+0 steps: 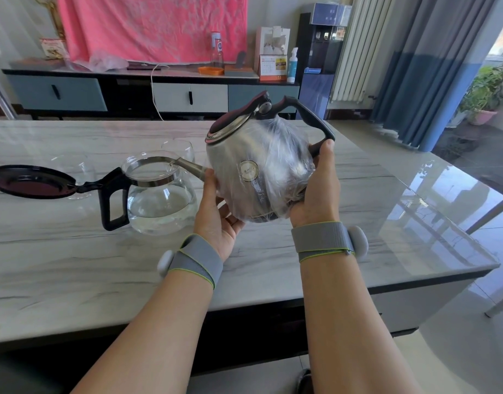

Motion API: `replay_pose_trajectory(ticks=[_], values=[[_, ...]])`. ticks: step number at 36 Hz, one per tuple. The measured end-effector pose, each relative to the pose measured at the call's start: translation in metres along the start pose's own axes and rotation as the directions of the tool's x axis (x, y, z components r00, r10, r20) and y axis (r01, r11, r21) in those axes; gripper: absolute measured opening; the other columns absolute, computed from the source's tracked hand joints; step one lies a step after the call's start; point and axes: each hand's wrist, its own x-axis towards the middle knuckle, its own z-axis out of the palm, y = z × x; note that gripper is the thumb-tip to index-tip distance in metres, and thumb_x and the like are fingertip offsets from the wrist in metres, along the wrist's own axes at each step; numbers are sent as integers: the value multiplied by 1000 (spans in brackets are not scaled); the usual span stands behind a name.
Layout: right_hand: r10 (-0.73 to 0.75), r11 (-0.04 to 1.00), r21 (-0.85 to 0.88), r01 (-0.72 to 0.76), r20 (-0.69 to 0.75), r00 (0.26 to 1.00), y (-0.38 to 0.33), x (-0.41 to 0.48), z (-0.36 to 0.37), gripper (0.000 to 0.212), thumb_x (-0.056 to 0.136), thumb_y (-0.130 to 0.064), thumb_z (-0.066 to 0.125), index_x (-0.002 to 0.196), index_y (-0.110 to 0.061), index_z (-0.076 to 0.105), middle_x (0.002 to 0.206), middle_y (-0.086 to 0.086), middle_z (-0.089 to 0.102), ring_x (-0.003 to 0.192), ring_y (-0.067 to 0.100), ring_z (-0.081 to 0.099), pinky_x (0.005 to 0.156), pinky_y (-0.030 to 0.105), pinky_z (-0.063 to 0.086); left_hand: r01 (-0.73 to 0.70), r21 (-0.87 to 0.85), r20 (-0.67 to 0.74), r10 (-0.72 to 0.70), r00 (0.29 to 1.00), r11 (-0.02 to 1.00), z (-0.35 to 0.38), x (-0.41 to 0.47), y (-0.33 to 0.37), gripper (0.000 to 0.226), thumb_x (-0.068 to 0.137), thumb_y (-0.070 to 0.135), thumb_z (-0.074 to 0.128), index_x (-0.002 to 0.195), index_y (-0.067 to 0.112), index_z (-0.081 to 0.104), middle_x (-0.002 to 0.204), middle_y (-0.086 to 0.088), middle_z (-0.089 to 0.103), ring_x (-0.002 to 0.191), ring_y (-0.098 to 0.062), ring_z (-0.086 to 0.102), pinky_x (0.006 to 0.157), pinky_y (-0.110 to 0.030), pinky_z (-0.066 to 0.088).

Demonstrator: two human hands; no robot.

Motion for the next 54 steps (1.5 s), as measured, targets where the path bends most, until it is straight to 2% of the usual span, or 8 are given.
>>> replay_pose_trajectory(ticks=[6,11,15,23,30,36,41,54], values=[[-1,1000,3,1,5,1000,2,1,0,44,106,-51,56,73,-25,70,84,-5,79,89,18,75,82,37,62,1,-2,2,-1,1000,1000,-1,0,0,61,81,64,69,114,13,65,94,-9,73,92,-24,74,73,-36,62],[-21,1000,-1,21,7,1000,2,1,0,43,105,-53,57,79,-24,75,96,-1,81,96,21,76,94,43,62,-9,1,2,9,1000,1000,0,0,1,58,83,64,68,112,13,65,91,-7,74,88,-22,74,70,-35,62],[-18,1000,-9,18,8,1000,2,1,0,45,105,-52,57,73,-26,74,90,-3,80,89,19,76,85,39,63,-12,8,2,12,1000,1000,1,0,0,58,84,64,67,113,14,65,92,-7,73,90,-22,74,70,-35,62],[-45,999,-26,46,15,999,4,-1,0,42,105,-55,55,87,-23,77,106,2,81,106,25,76,103,50,59,-14,7,2,14,1000,1000,0,0,0,59,83,64,68,113,13,67,87,-6,76,86,-22,75,70,-36,62],[-51,998,-28,51,5,999,4,0,-1,42,106,-54,55,83,-25,76,100,-1,81,102,22,75,99,46,60,-12,9,-1,12,1000,1000,0,0,-1,61,83,64,68,116,13,66,91,-8,75,86,-22,75,68,-34,61],[-61,997,-40,61,6,998,4,-1,-1,42,106,-55,54,88,-24,78,111,3,81,109,25,75,104,52,58,-11,9,-9,12,1000,1000,0,1,-1,68,82,65,68,125,12,66,104,-10,73,98,-25,73,69,-35,62],[-74,997,-37,74,10,997,4,-2,0,44,107,-51,53,78,-26,75,99,0,81,101,23,75,102,49,59,-15,8,-11,15,1000,1000,1,0,0,61,83,64,67,117,13,66,93,-7,73,83,-21,74,67,-33,61],[-130,988,-82,131,11,991,7,-1,0,38,107,-51,54,93,-25,78,120,6,79,116,28,73,107,54,56,-27,32,-8,28,1000,999,0,1,-2,59,83,66,66,109,13,67,88,-7,75,85,-22,74,74,-36,62]])
